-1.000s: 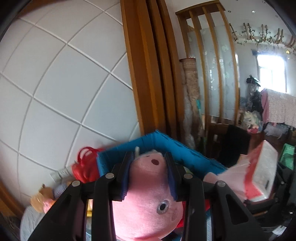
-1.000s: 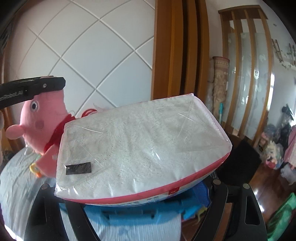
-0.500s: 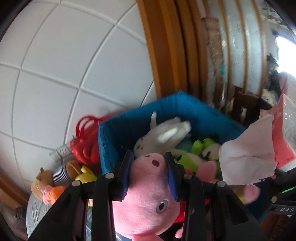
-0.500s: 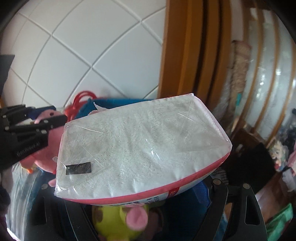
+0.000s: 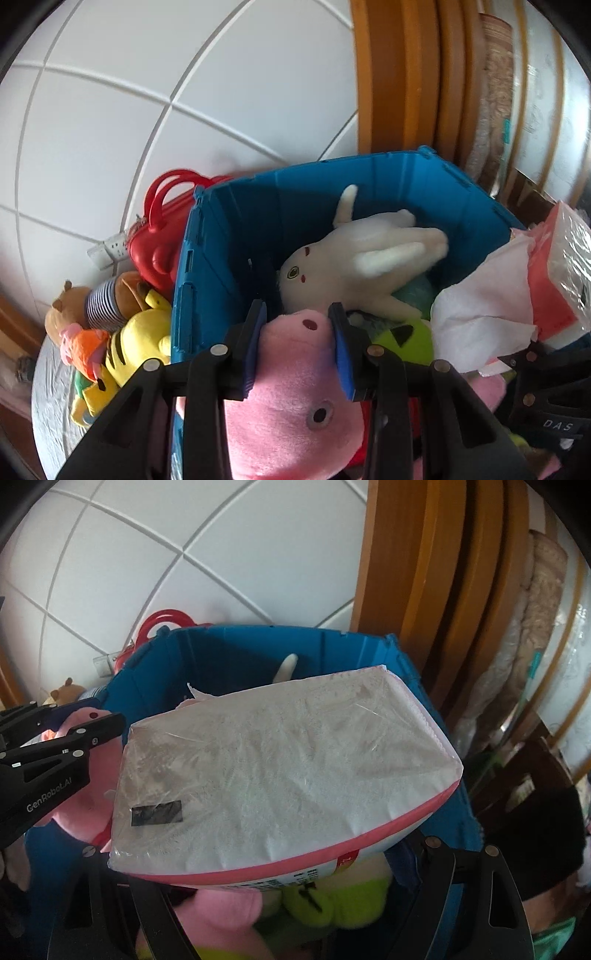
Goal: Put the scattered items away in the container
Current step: 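Lower both held items into the blue crate and open both tools, then withdraw both open tools up out of the crate and back over the bed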
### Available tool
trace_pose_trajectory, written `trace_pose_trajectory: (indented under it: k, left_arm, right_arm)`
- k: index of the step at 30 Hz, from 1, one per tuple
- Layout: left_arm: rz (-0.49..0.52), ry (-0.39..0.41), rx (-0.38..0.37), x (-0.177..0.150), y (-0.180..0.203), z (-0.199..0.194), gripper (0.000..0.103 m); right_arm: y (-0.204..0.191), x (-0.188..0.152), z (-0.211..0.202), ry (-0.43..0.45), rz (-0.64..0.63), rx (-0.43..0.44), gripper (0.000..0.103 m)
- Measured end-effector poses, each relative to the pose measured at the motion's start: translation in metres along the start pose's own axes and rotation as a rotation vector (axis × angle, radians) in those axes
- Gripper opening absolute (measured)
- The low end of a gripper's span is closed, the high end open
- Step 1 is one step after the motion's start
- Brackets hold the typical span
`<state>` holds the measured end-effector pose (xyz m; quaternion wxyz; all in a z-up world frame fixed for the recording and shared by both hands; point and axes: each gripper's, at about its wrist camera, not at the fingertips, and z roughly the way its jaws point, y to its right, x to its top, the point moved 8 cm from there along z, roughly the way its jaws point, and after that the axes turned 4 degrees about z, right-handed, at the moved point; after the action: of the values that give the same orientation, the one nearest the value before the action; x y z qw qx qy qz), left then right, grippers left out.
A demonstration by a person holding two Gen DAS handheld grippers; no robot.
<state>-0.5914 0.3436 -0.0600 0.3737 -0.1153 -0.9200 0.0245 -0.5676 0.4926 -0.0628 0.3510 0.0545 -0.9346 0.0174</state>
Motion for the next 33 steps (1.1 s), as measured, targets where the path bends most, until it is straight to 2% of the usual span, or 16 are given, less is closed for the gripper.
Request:
trace_pose_trajectory:
  k: [4,9,11,13,14,16,19,25,33]
  left_arm:
    - [-0.044,0.005,0.018,-0.001,-0.007,0.011,0.039]
    - [-0.031,0.024,0.050,-0.004,-0.009,0.023,0.043]
    - [-0.024,0.033,0.056,-0.004,-0.007,0.024,0.051]
    - [-0.001,0.031,0.054,-0.005,-0.001,0.025,0.080]
    - [0.012,0.031,0.053,-0.006,0.002,0.025,0.084]
    - [0.041,0.047,0.053,-0.005,0.008,0.023,0.086]
    - [0.049,0.063,0.050,-0.004,0.010,0.018,0.086]
    - [0.001,0.051,0.020,-0.010,0.002,0.001,0.087]
    - [-0.062,0.037,-0.020,-0.018,-0.009,-0.023,0.087]
  right_arm:
    - [0.000,0.002,0.022,-0.002,-0.022,-0.021,0.086]
    - [0.004,0.000,0.049,-0.018,-0.008,-0.019,0.087]
    - [0.007,-0.001,0.054,-0.027,0.001,-0.012,0.088]
    - [0.010,-0.002,0.054,-0.019,0.017,-0.005,0.091]
    - [0.012,-0.001,0.053,-0.014,0.029,-0.003,0.096]
    - [0.014,0.000,0.050,0.000,0.042,-0.005,0.102]
    - [0.015,0.002,0.047,0.016,0.048,-0.012,0.102]
    - [0.015,0.001,0.044,0.026,0.041,-0.019,0.102]
    - [0.017,0.000,0.018,0.051,0.073,0.011,0.102]
